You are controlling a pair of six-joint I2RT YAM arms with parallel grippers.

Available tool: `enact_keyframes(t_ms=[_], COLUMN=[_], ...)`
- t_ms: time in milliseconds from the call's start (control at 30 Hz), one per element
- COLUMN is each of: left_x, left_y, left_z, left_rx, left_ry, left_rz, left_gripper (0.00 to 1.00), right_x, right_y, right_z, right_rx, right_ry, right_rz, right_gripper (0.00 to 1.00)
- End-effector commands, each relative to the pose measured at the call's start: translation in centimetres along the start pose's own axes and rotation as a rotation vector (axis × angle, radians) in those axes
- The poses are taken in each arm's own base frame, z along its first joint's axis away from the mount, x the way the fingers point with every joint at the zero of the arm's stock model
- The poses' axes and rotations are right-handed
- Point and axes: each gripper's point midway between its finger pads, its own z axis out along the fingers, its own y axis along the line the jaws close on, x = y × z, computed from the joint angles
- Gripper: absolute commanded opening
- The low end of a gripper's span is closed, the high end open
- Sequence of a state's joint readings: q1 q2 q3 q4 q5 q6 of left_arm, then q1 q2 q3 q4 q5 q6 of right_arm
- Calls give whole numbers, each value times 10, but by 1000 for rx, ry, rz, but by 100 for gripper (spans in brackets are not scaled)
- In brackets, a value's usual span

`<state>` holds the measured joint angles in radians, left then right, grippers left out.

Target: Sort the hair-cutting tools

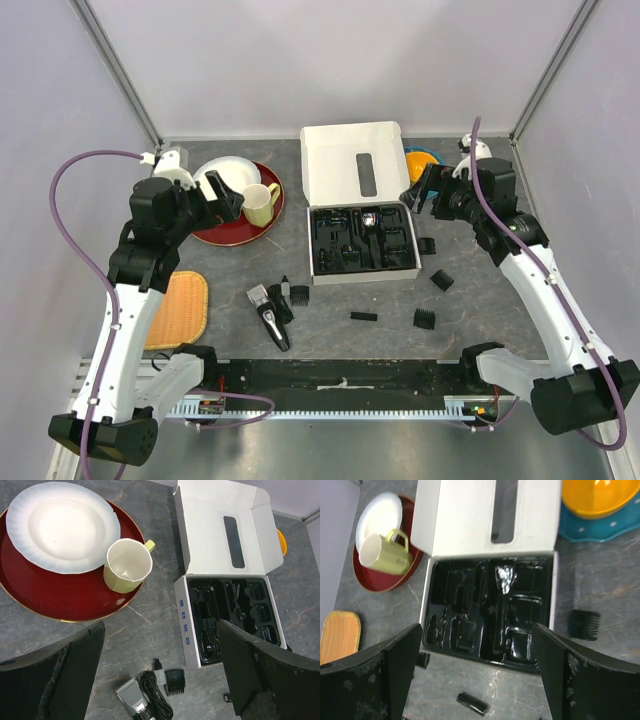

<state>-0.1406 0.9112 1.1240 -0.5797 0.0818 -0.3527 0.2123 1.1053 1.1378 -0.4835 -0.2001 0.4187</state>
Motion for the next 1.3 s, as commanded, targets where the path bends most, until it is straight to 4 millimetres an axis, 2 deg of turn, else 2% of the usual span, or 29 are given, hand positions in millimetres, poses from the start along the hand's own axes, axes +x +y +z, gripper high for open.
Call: enact_keyframes(t_ms=[0, 133, 300, 333, 367, 400, 433, 467, 533, 567, 600, 633, 667, 700, 733, 767, 800, 833, 900, 933, 1100, 1267], left_x=[-10, 0, 21, 24, 30, 32, 33, 36, 36, 37, 35, 36, 35, 33, 32, 31, 27, 27, 28, 27, 27, 27], left_y=[-2, 2, 19, 22, 26, 28, 35, 39, 46, 48, 50, 52, 54, 58, 60, 64, 67, 70, 76, 77, 83, 84], left_z=[-8, -5, 5, 7, 8, 9, 10, 11, 11, 11, 10, 10, 9, 6, 4, 3, -2, -4, -7, -9, -13, -14], left_rx=[7, 2, -62, -72, -83, -93, -124, -147, -183, -190, -205, -214, -223, -250, -261, -277, -300, -313, -345, -349, -381, -389], left_ry=[-33, -22, 13, 16, 23, 20, 11, 9, 0, 3, -6, -5, -11, -22, -32, -40, -61, -66, -79, -89, -100, -101], left_rz=[39, 22, 6, 5, 6, 6, 2, -13, -12, -8, -8, -7, -6, -3, -4, 0, 1, 2, 5, 5, 14, 12], left_gripper=[100, 100, 100, 100, 100, 100, 100, 100, 100, 99, 98, 97, 96, 94, 94, 94, 94, 94, 94, 94, 94, 94], right_x=[17, 31, 75, 77, 90, 105, 111, 129, 148, 173, 182, 212, 224, 229, 261, 273, 275, 301, 311, 322, 341, 358], right_y=[27, 50, 77, 83, 96, 100, 108, 120, 135, 150, 160, 175, 182, 193, 203, 209, 220, 223, 237, 239, 258, 260], right_z=[3, 3, 11, 13, 11, 12, 12, 13, 14, 14, 15, 15, 15, 18, 17, 18, 22, 25, 27, 30, 35, 47], right_rx=[-123, -171, -216, -221, -255, -265, -280, -273, -285, -304, -318, -342, -344, -335, -343, -335, -319, -307, -296, -279, -300, -284], right_ry=[34, 48, 142, 130, 145, 167, 167, 185, 206, 248, 261, 314, 329, 313, 366, 376, 360, 395, 383, 374, 365, 380], right_rz=[-36, -119, -171, -173, -190, -202, -219, -262, -301, -340, -355, -394, -414, -431, -479, -483, -477, -506, -491, -506, -488, -484], right_gripper=[98, 98, 98, 98, 97, 96, 95, 95, 94, 94, 94, 93, 92, 92, 91, 89, 87, 86, 81, 78, 72, 68])
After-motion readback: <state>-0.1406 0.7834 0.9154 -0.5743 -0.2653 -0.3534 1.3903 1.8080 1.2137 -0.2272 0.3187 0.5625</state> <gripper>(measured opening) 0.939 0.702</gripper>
